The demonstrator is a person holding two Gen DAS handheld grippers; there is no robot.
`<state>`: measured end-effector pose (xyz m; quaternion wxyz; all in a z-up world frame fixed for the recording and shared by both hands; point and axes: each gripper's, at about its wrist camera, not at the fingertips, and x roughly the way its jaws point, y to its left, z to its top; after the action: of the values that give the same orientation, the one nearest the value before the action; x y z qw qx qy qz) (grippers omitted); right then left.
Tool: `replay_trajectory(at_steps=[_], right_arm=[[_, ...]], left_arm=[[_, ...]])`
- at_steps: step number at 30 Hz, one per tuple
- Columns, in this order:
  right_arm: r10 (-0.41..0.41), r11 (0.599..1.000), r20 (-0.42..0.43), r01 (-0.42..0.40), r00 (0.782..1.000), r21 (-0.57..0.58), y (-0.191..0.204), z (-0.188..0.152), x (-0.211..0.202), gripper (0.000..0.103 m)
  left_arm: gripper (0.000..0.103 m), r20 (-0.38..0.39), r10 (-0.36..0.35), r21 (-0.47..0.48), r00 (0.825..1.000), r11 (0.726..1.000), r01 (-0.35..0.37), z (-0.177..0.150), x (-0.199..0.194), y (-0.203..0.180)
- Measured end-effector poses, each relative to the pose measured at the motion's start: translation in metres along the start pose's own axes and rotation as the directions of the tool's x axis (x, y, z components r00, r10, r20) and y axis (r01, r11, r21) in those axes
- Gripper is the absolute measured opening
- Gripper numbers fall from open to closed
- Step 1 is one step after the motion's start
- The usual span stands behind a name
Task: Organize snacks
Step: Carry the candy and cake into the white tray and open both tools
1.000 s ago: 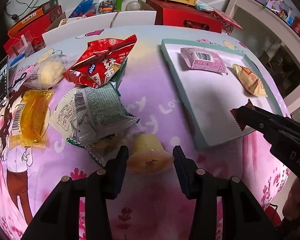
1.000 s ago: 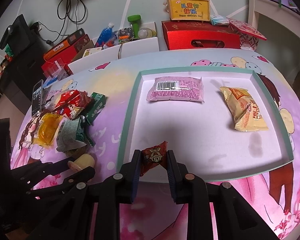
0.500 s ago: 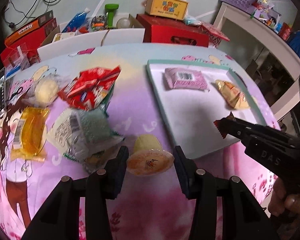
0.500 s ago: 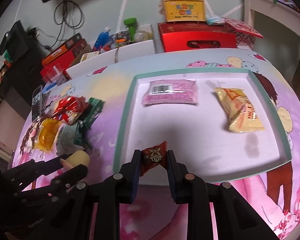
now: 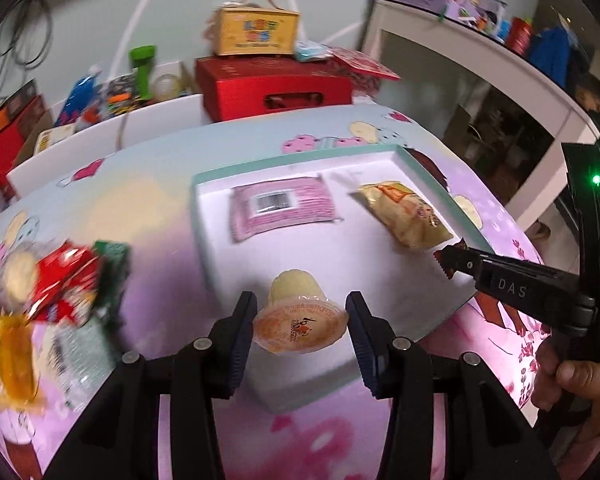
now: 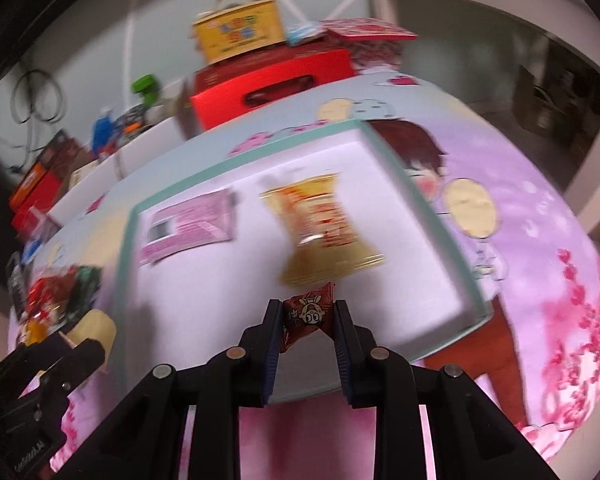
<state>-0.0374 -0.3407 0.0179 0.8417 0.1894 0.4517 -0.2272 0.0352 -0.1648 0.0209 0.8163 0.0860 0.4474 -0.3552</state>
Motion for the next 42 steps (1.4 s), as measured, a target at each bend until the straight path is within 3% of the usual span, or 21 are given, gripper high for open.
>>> replay_trajectory(at_steps=[7, 21, 24, 32, 33, 35, 36, 37, 42], right_arm=[[-0.039, 0.997, 0.002, 0.038, 0.999, 0.067, -0.029, 0.009, 0.005, 0.027], [-0.045, 0.997, -0.01, 0.046, 0.999, 0.069, -0.033, 0.009, 0.014, 0.028], [-0.05, 0.995, -0.02, 0.052, 0.999, 0.083, -0.035, 0.009, 0.018, 0.029], [-0.063, 0.995, -0.051, 0.067, 0.997, 0.076, -0.034, 0.006, 0.025, 0.029], [-0.063, 0.995, -0.052, 0.067, 0.997, 0.074, -0.034, 0.006, 0.025, 0.03], [-0.063, 0.995, -0.056, 0.067, 0.996, 0.075, -0.033, 0.005, 0.026, 0.049], [-0.064, 0.995, -0.057, 0.068, 0.996, 0.076, -0.033, 0.005, 0.026, 0.068], [-0.063, 0.995, -0.05, 0.067, 0.997, 0.073, -0.032, 0.005, 0.025, 0.071], [-0.065, 0.996, -0.051, 0.068, 0.997, 0.054, -0.029, 0.005, 0.026, 0.074]], left_arm=[[0.048, -0.043, -0.023, 0.048, 0.999, 0.998, 0.026, 0.011, 0.029, -0.023], [0.048, -0.054, -0.025, 0.039, 0.998, 0.999, 0.027, 0.012, 0.035, -0.025], [0.063, -0.037, -0.017, 0.028, 0.999, 0.999, 0.018, 0.014, 0.031, -0.023], [0.064, -0.056, 0.025, -0.016, 0.998, 1.0, -0.026, 0.014, 0.033, -0.009], [0.064, -0.06, 0.031, -0.021, 0.998, 0.999, -0.032, 0.014, 0.034, -0.007], [0.071, -0.062, 0.045, -0.028, 0.997, 0.998, -0.047, 0.014, 0.034, -0.005], [0.076, -0.062, 0.054, -0.031, 0.997, 0.998, -0.056, 0.014, 0.034, -0.004], [0.086, -0.058, 0.062, -0.035, 0.996, 0.997, -0.064, 0.014, 0.034, -0.003], [0.087, -0.041, 0.079, -0.049, 0.996, 0.995, -0.081, 0.014, 0.031, 0.002]])
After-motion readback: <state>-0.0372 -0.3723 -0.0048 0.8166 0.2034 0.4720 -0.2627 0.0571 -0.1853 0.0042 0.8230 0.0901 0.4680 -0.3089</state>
